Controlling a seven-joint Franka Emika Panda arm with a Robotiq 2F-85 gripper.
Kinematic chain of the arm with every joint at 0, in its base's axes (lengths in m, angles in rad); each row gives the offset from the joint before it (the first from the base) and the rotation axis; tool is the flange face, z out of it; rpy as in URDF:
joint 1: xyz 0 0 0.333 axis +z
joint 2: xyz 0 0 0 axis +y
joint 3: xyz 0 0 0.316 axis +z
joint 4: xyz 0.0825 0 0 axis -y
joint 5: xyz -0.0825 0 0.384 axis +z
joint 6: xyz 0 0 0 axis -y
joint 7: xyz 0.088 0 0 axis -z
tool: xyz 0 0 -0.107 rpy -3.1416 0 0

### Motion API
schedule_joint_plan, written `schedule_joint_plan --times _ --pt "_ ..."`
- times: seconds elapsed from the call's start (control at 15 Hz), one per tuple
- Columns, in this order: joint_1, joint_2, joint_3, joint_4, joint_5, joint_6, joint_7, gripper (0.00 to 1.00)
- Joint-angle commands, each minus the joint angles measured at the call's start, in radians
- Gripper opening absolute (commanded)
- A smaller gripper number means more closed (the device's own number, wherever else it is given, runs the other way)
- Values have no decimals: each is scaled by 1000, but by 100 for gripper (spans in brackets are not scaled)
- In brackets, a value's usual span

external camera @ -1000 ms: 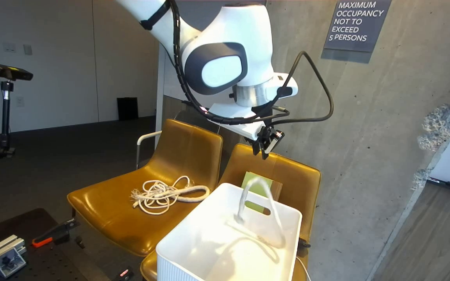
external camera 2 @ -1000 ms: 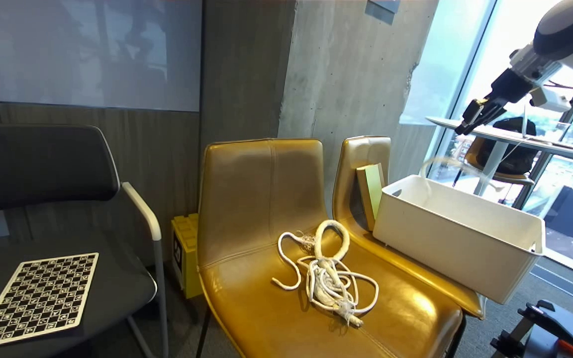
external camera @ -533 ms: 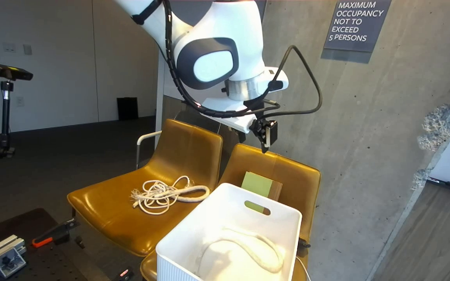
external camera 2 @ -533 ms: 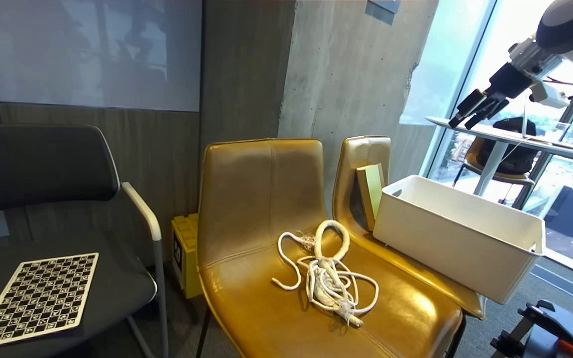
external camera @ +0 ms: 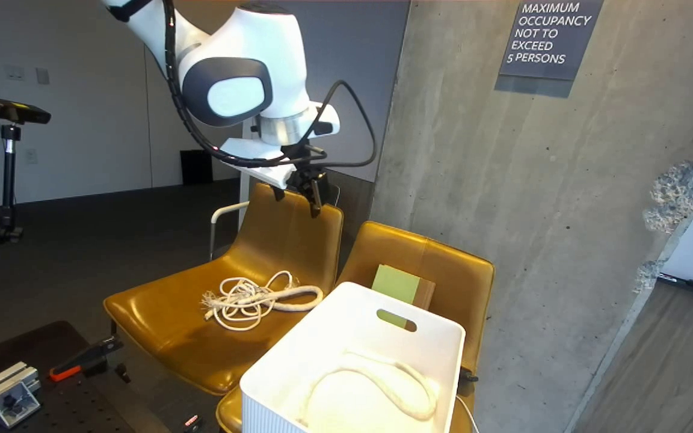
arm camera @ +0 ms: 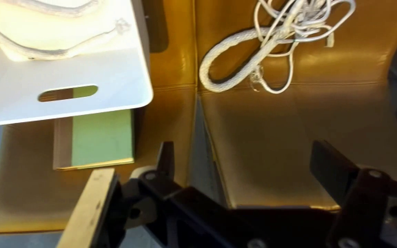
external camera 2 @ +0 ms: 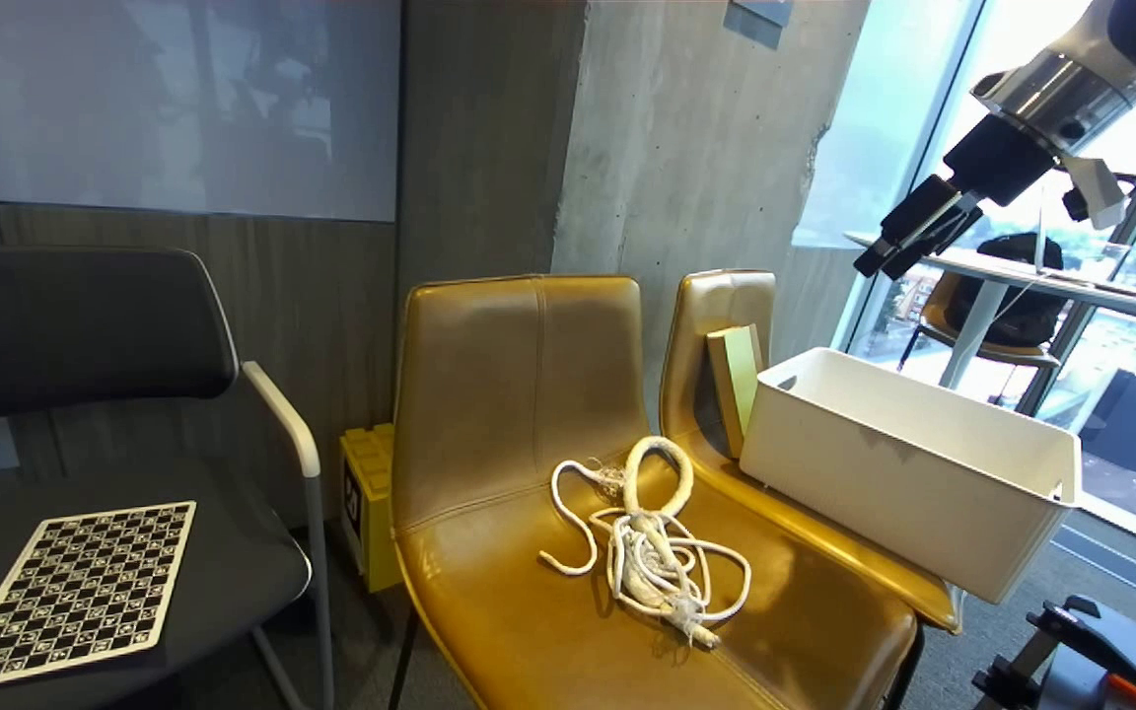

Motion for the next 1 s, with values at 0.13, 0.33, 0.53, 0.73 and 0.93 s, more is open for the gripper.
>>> schedule_joint_plan --times 0.13,0.33,0.53,0.73,0.93 --pt "136 7 82 -87 -3 74 97 100" --pt "194 88 132 -72 -52 139 207 100" --pt "233 206 150 -15 -160 177 347 100" --pt "272 335 118 61 -277 174 476 100" --pt "315 434 90 132 -330 149 562 100"
